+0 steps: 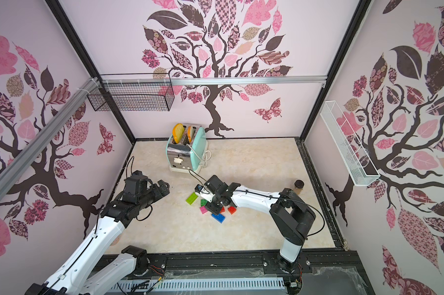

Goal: Assemble a heart with lego
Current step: Pick up the lego brick from the center of the board.

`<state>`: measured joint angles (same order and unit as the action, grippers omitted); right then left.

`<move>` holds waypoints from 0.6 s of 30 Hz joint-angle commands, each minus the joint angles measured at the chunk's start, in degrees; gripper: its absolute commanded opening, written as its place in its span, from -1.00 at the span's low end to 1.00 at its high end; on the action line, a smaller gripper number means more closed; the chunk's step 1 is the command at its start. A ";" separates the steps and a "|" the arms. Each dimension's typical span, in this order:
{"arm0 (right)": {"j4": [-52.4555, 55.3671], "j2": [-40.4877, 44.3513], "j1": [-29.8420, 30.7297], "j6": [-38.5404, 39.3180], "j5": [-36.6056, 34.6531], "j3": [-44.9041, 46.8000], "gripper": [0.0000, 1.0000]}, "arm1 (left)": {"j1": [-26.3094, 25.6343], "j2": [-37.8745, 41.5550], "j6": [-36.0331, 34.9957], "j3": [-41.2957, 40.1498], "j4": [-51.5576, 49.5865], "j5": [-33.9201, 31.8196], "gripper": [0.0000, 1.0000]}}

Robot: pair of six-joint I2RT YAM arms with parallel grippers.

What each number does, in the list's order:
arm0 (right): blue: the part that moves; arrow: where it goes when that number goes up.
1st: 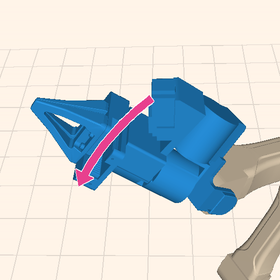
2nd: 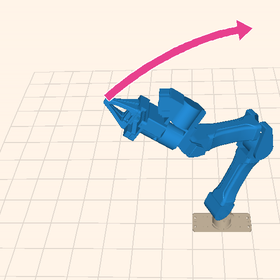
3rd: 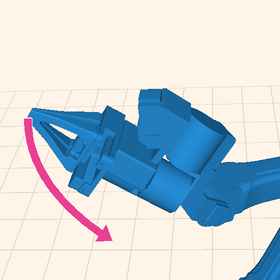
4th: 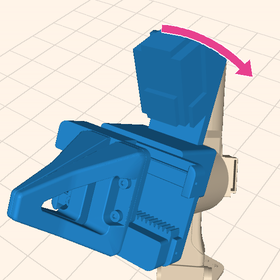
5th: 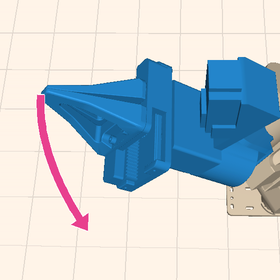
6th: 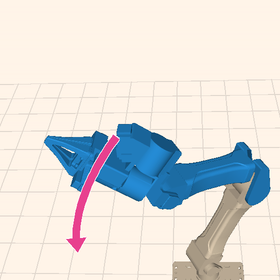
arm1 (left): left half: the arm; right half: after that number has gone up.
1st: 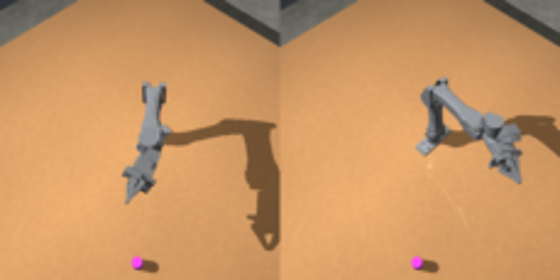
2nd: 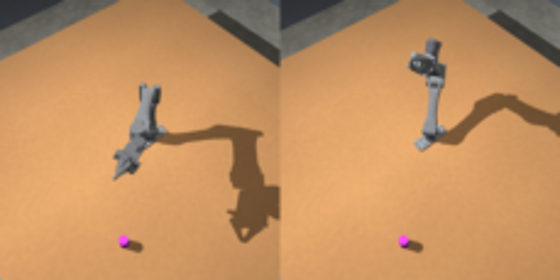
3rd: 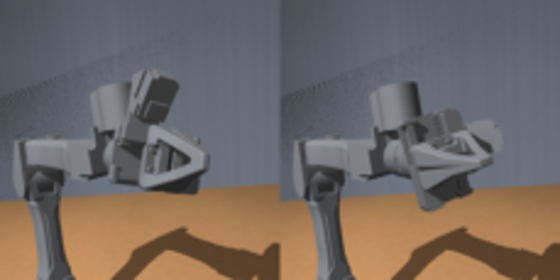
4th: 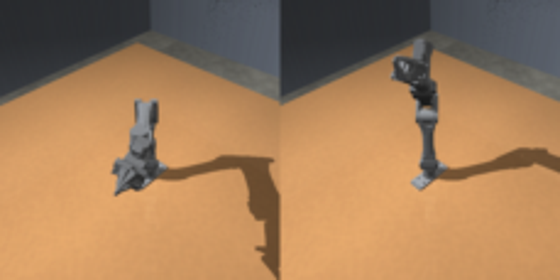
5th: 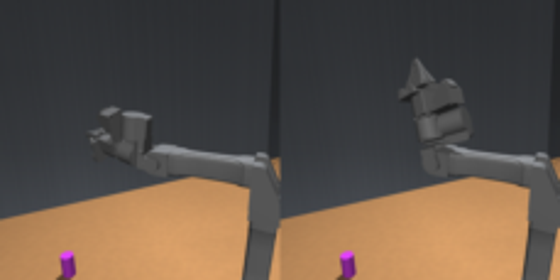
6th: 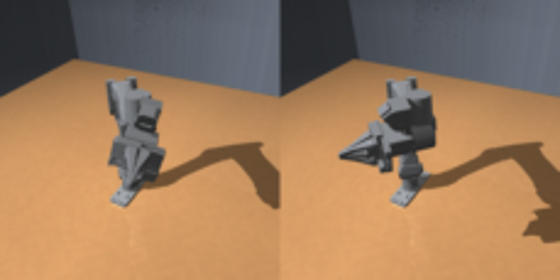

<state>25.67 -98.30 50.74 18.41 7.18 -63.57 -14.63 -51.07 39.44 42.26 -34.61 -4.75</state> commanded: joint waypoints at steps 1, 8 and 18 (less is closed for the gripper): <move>2.41 1.39 0.35 -1.15 -0.74 -0.14 0.03 | 0.42 -0.51 -0.76 -0.25 2.29 2.26 0.95; 2.19 3.80 -0.20 -4.21 -4.15 3.05 0.02 | 0.48 -2.77 -3.37 0.67 4.07 7.55 0.95; 5.11 3.99 -4.07 -10.32 -3.49 2.00 -0.13 | 0.48 -5.52 -3.91 0.15 5.80 11.41 0.95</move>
<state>29.04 -95.44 48.80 12.08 3.97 -60.16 -14.39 -56.62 36.23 42.28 -31.18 4.75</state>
